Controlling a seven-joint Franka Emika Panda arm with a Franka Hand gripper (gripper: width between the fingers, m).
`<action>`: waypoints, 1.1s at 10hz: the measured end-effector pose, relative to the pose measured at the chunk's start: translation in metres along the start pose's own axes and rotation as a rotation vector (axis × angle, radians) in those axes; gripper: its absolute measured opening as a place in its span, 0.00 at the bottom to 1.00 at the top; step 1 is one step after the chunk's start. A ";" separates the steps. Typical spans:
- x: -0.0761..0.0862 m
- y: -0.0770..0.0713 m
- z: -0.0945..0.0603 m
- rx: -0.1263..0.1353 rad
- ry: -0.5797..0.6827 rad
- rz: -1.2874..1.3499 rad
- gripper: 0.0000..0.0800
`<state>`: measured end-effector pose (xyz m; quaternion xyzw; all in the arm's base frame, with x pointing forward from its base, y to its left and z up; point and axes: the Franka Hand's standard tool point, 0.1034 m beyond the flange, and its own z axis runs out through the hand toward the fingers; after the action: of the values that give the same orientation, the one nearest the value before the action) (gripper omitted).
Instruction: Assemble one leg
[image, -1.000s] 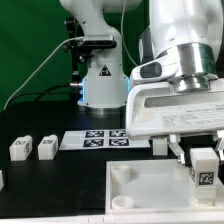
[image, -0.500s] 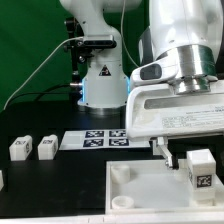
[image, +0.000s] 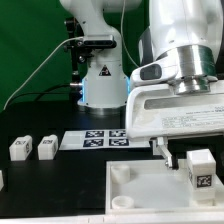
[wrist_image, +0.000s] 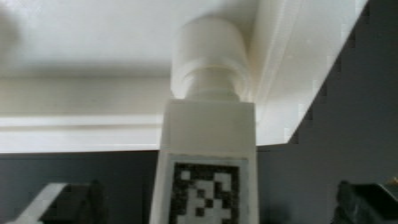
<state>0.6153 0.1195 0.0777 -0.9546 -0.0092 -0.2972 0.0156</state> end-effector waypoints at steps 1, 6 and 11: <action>0.006 0.000 -0.008 0.005 -0.022 -0.002 0.81; 0.024 0.006 -0.027 0.033 -0.287 0.038 0.81; 0.019 0.022 -0.002 0.016 -0.794 0.070 0.81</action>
Offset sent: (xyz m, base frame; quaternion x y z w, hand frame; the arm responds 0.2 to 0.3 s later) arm 0.0032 -0.0085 0.0312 0.0029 -0.0422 0.0032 0.9991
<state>0.6308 0.0977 0.0893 -0.9949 0.0157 0.0957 0.0281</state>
